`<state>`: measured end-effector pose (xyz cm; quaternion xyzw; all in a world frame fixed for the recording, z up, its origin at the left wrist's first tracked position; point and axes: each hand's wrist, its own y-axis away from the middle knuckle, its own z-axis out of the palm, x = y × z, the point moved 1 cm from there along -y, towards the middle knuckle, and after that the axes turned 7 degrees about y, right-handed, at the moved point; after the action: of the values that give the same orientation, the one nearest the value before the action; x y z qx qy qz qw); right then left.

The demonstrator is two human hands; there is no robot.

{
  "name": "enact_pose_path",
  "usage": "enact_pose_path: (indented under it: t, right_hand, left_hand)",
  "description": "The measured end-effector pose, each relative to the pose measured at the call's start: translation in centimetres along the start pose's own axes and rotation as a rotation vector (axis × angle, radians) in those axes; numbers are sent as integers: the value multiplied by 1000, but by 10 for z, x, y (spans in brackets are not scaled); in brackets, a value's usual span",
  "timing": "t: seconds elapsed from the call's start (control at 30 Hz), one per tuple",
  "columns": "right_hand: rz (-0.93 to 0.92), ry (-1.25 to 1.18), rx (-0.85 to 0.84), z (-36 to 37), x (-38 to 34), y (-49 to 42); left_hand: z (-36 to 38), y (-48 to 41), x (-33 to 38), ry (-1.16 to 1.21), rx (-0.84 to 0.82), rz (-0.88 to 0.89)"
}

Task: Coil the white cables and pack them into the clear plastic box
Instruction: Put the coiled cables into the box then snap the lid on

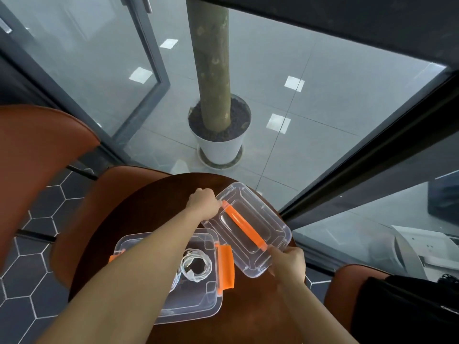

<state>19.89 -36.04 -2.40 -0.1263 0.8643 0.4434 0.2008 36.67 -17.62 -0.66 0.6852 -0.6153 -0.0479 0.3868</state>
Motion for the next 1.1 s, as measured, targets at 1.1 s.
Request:
enact_pose_path:
  t: [1.1]
  right_hand:
    - [-635, 53, -155, -18, -88, 143]
  left_hand:
    - [-116, 215, -133, 986, 426, -86]
